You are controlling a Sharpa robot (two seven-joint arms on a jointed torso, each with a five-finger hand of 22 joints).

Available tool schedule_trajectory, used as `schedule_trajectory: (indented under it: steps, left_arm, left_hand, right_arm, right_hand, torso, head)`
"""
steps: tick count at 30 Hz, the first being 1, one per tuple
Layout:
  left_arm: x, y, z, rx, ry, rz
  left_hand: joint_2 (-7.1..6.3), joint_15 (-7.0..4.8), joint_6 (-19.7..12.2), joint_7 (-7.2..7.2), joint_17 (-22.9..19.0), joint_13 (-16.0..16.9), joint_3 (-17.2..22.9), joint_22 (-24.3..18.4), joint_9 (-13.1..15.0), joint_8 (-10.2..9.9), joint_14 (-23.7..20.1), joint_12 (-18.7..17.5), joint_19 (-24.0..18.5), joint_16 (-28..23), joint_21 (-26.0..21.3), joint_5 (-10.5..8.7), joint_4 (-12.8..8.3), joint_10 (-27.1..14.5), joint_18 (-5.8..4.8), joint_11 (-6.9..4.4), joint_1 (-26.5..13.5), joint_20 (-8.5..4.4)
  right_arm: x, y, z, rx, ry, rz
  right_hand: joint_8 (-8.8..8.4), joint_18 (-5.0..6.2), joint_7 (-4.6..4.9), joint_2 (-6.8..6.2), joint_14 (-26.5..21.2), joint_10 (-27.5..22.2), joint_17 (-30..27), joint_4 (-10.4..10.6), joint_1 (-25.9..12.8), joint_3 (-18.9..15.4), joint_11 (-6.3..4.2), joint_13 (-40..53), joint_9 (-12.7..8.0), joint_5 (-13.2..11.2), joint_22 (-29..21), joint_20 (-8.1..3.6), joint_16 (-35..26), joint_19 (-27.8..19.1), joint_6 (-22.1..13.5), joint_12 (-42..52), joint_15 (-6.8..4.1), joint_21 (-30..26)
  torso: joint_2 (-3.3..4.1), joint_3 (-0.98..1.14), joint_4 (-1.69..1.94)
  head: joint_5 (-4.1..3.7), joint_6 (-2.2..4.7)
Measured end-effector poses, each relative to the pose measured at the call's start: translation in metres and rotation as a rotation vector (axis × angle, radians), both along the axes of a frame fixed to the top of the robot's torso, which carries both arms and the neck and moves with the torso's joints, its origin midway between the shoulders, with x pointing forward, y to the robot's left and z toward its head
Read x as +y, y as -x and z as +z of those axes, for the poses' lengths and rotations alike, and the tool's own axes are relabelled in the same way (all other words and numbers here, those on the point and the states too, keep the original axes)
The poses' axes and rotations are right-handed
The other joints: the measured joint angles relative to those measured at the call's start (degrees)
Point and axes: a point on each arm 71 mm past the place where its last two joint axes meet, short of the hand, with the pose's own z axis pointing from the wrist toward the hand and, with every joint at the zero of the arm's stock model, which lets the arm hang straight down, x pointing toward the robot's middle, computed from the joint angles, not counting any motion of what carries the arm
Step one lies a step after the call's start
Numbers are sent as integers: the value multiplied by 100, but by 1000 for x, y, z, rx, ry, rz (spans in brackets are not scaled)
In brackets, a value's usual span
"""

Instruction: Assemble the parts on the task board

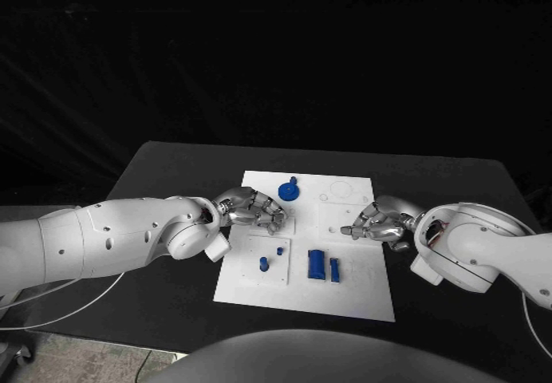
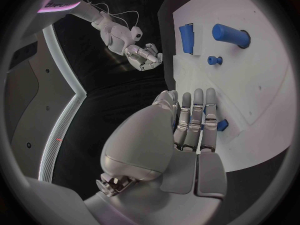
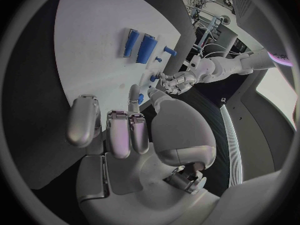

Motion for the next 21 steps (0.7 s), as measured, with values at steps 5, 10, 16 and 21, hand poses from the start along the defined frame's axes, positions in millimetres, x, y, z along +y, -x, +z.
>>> schedule_trajectory:
  steps: [5, 10, 16, 21]
  left_arm:
    - [0, 0, 0, 1, 0, -1]
    - [0, 0, 0, 1, 0, -1]
    - [0, 0, 0, 3, 0, -2]
    - [0, 0, 0, 5, -1, -4]
  left_hand:
    - [0, 0, 0, 0, -5, 0, 0, 0, 0, 0, 0, 0, 0, 0, 0, 0, 0, 0, 0, 0, 0, 0]
    - [0, 0, 0, 0, -5, 0, 0, -1, 0, 0, 0, 0, 0, 0, 0, 0, 0, 0, 0, 0, 0, 0]
    - [0, 0, 0, 0, -5, -5, 0, -1, 0, 0, 0, 0, 0, 0, 0, 0, 0, -1, 0, 0, 0, 0]
    - [0, 0, 0, 0, -5, -5, 0, 3, 0, 0, 0, 0, 0, 0, 0, 0, 0, -1, 0, 0, 0, 0]
  right_arm:
    - [2, 11, -5, -14, 27, 65]
    - [4, 20, -14, -15, 72, 127]
    - [6, 29, -27, 0, 115, 180]
    - [9, 33, -34, 11, 132, 207]
  right_hand:
    - [552, 0, -73, -174, -9, -10, 0, -191, 278, -245, -52, 0, 506, -448, 0, -31, 0, 31, -16, 0, -75, 70]
    - [1116, 0, -147, -179, -9, -1, 0, -133, 330, -544, -103, 0, 1133, -700, 0, -52, -2, 52, -172, 0, -94, 90]
    - [1640, 0, -175, -181, 10, 0, -1, -48, 372, -715, -143, 0, 1600, -859, 0, -52, -2, 52, -167, 0, -112, 113]
    - [1972, 0, -194, -158, -10, 0, -1, 6, 395, -790, -143, 0, 1833, -956, 0, -66, -3, 38, -49, 0, -132, 113]
  torso:
    - [3, 1, 0]
    - [5, 1, -3]
    - [8, 1, -3]
    - [9, 1, -3]
  head:
    - [14, 0]
    - [20, 0]
    - [11, 0]
    - [1, 0]
